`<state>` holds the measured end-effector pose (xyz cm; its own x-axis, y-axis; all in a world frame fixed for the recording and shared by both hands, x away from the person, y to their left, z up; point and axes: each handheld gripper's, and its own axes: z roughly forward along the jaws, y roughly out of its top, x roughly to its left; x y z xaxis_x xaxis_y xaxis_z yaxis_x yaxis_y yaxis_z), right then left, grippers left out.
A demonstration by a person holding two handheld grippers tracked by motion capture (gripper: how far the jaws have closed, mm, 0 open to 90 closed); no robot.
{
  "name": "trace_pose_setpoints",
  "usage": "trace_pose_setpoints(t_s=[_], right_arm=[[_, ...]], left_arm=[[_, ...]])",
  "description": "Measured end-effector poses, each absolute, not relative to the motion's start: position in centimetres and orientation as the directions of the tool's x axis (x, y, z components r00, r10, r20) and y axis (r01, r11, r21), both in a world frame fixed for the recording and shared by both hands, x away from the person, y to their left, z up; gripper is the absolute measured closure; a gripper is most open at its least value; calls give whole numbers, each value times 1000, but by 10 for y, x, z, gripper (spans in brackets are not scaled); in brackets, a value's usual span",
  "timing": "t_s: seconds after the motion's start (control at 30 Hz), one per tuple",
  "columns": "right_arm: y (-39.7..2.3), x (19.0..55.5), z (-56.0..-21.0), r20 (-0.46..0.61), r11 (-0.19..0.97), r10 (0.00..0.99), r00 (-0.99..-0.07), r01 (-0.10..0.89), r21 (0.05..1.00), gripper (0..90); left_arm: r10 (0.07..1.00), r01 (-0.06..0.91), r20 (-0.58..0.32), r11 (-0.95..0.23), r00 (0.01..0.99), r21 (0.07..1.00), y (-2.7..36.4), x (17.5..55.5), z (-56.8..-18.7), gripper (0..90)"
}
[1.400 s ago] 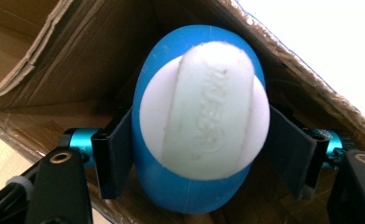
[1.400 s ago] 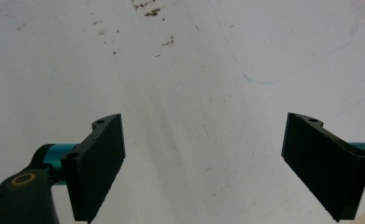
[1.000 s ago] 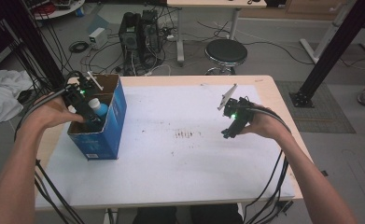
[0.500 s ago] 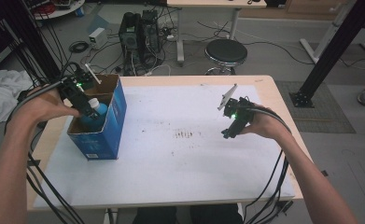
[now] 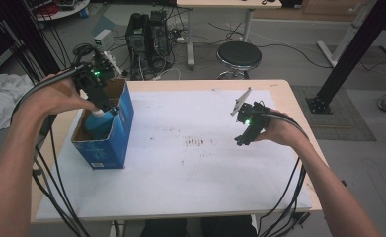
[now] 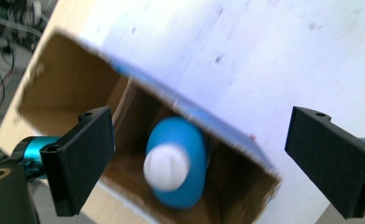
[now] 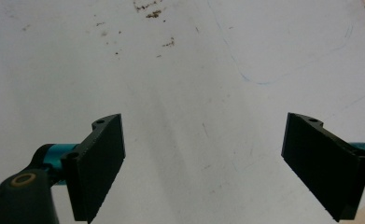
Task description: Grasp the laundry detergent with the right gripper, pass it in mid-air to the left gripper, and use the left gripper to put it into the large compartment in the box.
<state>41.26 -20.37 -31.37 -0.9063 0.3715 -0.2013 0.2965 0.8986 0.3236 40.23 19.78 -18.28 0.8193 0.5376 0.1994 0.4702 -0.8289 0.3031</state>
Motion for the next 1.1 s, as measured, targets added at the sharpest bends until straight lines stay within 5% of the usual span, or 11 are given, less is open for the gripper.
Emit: trace_pose_setpoints(t_s=[0.47,1.1], right_arm=[[-203,413,-310,-213,894,381,-900,300,332,126],[-203,416,-308,-207,891,393,-896,315,329,126]], left_arm=[[434,348,176,-860,884,374,134,412,-169,61],[390,319,148,-878,909,358,64,447,-220,61]])
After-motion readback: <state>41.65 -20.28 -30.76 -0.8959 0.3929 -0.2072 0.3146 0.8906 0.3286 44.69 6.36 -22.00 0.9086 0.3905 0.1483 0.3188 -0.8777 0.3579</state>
